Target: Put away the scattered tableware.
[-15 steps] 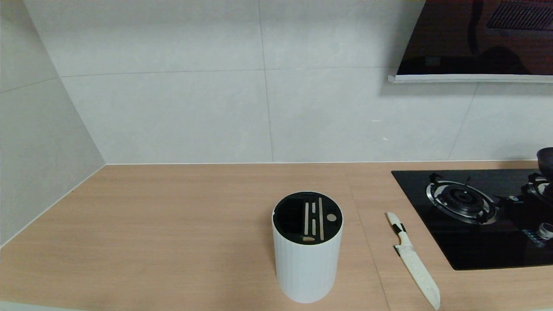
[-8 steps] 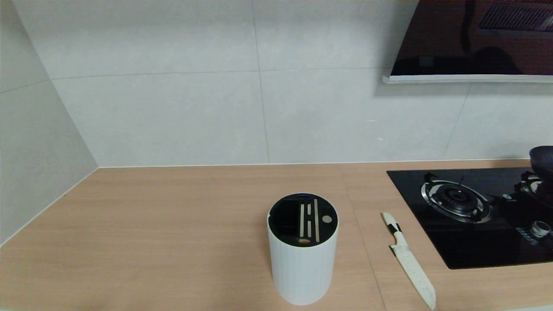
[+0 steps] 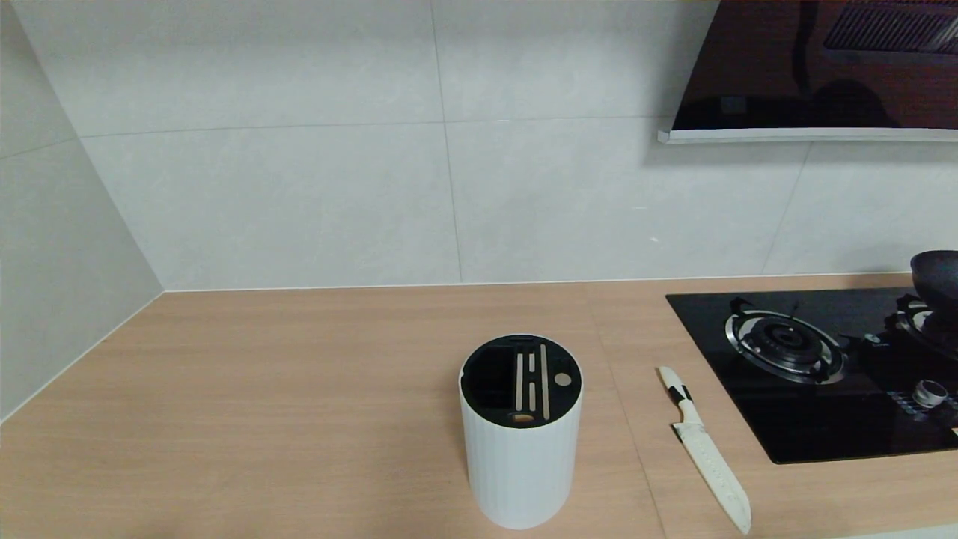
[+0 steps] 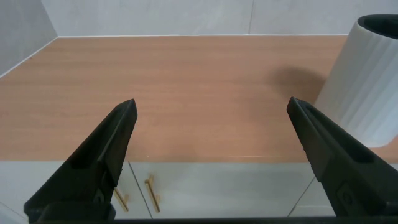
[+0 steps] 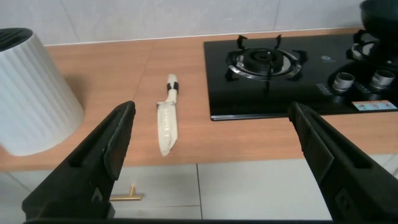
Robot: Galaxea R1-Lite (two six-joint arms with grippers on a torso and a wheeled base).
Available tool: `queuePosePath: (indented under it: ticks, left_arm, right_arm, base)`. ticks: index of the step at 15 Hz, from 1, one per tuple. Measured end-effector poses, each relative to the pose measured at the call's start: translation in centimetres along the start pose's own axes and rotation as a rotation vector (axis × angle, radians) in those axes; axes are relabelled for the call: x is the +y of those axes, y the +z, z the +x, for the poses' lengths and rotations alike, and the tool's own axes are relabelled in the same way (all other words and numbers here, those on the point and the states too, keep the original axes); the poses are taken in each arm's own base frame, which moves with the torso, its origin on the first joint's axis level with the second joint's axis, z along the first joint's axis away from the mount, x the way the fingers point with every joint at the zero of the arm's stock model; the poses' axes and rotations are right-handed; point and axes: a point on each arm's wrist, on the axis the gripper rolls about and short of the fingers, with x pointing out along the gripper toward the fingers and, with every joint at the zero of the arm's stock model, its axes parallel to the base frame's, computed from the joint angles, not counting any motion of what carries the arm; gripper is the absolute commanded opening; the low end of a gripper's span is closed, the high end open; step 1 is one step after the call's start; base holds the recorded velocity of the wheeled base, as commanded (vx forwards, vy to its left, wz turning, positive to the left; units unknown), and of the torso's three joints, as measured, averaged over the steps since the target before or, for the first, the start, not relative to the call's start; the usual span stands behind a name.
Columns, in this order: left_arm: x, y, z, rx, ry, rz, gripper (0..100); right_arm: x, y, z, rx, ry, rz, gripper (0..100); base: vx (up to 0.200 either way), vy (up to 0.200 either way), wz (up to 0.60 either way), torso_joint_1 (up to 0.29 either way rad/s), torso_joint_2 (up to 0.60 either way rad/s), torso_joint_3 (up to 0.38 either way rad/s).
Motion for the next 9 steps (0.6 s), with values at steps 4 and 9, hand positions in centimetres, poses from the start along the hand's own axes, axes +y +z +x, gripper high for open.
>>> queuePosePath:
  ticks: [4,9]
  left_arm:
    - [0.0,0.0,0.0,0.000,0.000,0.000,100]
    - [0.0,0.0,0.0,0.000,0.000,0.000,100]
  right_arm:
    - [0.0,0.0,0.0,0.002,0.004,-0.021,100]
    - [0.1,2.3,-0.4,-0.122,0.019,-0.025,100]
  base:
    - [0.000,0.000,0.00,0.000,0.00,0.000]
    - [0.000,0.000,0.00,0.000,0.00,0.000]
